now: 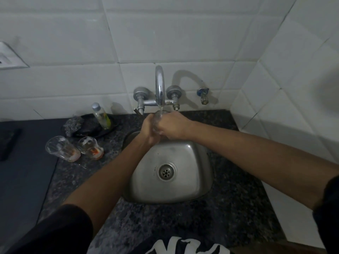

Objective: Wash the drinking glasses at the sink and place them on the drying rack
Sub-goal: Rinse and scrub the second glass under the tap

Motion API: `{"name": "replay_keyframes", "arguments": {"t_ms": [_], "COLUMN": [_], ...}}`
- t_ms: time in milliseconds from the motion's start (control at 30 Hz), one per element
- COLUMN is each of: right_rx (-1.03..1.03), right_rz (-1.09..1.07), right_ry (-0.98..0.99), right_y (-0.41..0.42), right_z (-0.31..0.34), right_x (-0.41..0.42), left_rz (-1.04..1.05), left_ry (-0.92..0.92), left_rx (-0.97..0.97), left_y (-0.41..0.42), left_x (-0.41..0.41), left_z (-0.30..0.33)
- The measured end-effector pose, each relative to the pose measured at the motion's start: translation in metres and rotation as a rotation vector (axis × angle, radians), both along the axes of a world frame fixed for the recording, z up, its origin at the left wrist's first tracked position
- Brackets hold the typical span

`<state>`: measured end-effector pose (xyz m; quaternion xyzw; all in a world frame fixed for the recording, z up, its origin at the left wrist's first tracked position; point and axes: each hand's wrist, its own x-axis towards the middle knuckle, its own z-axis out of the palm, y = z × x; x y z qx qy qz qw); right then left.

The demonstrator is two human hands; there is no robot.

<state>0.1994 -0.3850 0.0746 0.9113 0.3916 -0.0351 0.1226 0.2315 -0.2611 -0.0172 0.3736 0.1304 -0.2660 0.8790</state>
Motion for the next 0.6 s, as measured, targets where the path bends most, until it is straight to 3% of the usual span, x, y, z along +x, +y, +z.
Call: {"name": "replay_keyframes", "arguments": {"t_ms": [67,300,433,500,600], "right_rx": [0.012,0.095,0.07,0.094,0.263], "right_rz": [0.132,-0.118,0.149,-0.01,-0.352], "right_ry": [-0.063,0.054,-0.084,-0.003,0.224], "right_y": [-0.009,-0.001,-0.012,-0.012,0.002], "right_z": [-0.009,-0.009,-0.003,-0.006,-0.019], "right_x": [0.004,-0.003,-0.006,-0.007,-0.013], "left_rz": [-0.054,0.109,-0.071,-0.07,0.117], "left_ry": [0.006,0.068,0.059,0.044,0.058], "left_rx": [0.104,-0.017,0.101,0.11,0.102], "left_y": [0.004,-0.008,0.0,-0.001,-0.007], "left_x": [0.003,-0.004,-0.001,-0.005,-0.011], "left_z": [0.005,0.008,0.017,0.02,0.015]}}
